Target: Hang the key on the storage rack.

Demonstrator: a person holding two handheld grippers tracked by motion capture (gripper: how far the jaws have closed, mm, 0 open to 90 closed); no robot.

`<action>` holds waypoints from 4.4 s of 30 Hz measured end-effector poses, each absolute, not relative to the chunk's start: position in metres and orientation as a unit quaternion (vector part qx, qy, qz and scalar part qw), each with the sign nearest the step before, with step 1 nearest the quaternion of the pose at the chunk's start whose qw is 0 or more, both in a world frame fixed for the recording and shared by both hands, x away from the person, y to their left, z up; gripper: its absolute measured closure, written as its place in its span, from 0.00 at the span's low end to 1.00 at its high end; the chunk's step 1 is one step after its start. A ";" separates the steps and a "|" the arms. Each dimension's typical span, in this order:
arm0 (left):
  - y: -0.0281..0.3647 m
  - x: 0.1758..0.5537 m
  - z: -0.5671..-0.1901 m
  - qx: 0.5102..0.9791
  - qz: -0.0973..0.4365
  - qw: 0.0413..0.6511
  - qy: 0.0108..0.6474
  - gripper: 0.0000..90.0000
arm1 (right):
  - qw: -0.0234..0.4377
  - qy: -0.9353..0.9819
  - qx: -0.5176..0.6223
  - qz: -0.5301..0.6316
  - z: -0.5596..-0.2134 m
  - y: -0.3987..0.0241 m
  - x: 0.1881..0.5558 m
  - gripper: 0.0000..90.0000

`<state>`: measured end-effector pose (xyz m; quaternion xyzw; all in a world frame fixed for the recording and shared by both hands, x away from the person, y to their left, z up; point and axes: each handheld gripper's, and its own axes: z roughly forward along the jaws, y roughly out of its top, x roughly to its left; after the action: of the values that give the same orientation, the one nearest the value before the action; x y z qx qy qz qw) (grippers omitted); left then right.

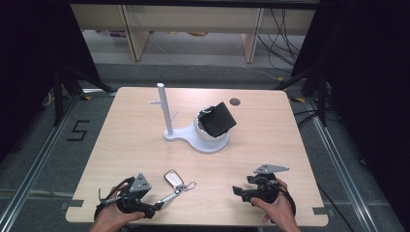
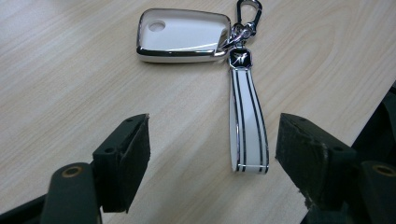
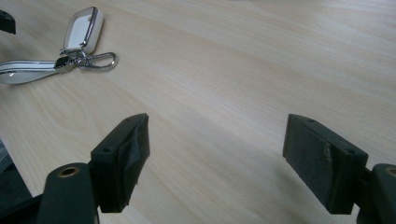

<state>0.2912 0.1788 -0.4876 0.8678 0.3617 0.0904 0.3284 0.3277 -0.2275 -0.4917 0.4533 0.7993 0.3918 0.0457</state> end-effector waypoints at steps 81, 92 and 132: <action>0.029 0.382 -0.478 0.983 0.010 0.038 0.180 0.79 | 0.036 0.807 0.439 0.393 -0.491 -0.226 0.325 0.28; 0.028 0.380 -0.477 0.985 0.011 0.034 0.166 0.82 | 0.035 0.806 0.442 0.392 -0.491 -0.225 0.324 0.29; 0.056 0.390 -0.440 0.980 0.032 0.082 0.178 0.83 | 0.023 0.801 0.455 0.389 -0.492 -0.224 0.324 0.29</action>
<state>0.3901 0.0562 -0.4401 0.9801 0.1778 0.0324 0.0821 0.3236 -0.2242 -0.4922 0.4549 0.8008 0.3889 0.0229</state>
